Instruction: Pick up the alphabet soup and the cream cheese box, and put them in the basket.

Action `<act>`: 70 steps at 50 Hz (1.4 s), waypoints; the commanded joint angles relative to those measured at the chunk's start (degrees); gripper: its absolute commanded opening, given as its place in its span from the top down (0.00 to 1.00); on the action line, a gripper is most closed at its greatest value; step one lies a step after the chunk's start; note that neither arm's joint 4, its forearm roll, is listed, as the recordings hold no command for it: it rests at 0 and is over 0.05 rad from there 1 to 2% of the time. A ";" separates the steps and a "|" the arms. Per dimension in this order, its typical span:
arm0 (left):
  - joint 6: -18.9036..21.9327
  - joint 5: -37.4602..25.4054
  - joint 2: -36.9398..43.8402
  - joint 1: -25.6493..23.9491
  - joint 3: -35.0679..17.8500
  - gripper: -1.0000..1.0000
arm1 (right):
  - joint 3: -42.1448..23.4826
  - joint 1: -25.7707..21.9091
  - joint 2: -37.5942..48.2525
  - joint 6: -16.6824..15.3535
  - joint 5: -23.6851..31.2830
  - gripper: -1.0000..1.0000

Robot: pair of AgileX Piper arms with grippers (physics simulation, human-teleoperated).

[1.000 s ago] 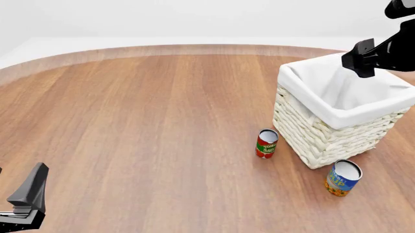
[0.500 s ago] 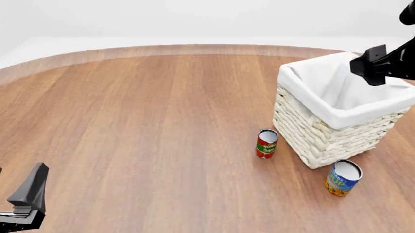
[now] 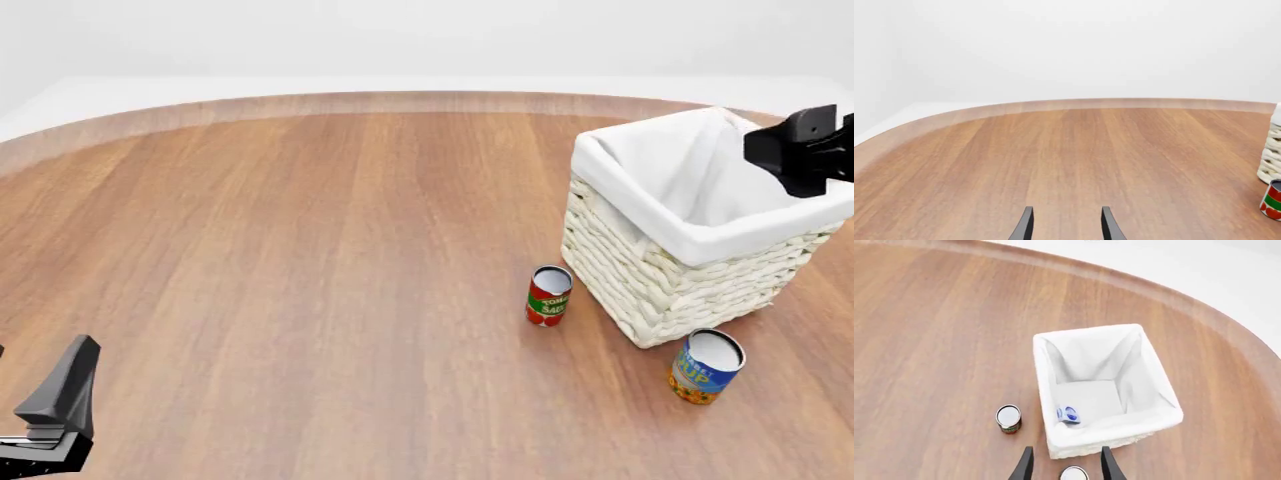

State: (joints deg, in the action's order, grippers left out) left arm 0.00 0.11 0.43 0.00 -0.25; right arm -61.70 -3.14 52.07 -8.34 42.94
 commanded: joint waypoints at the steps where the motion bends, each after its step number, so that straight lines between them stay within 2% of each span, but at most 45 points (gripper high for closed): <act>1: 0.00 0.00 0.00 0.00 0.00 0.00 | 3.08 -0.21 -3.16 1.10 -0.10 0.00; 2: 0.00 0.00 0.00 0.00 0.00 0.00 | 0.86 -0.25 -2.77 1.10 1.85 0.00; 8: 0.00 0.00 0.00 0.00 0.00 0.00 | 5.95 -0.52 -4.96 1.18 -0.20 0.00; 10: 0.00 0.00 0.00 0.00 0.00 0.00 | 5.74 -0.49 -5.17 1.23 0.31 0.00; 11: 0.00 0.00 0.00 0.00 0.00 0.00 | 3.53 -0.39 -4.78 1.53 2.20 0.00; 12: 0.00 0.00 0.00 0.00 0.00 0.00 | 6.08 0.04 -5.31 1.84 0.12 0.00; 20: 0.00 0.00 0.00 0.00 0.00 0.00 | 9.48 0.63 -6.91 1.64 -0.59 0.00; 41: 0.00 0.00 0.00 0.00 0.00 0.00 | 12.35 0.73 -10.37 2.80 1.88 0.00; 70: 0.00 0.00 0.00 0.00 0.00 0.00 | 17.50 4.69 -10.41 3.55 0.77 0.00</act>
State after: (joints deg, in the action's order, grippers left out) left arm 0.00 0.11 0.43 0.00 -0.25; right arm -46.14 0.48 42.17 -5.13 43.88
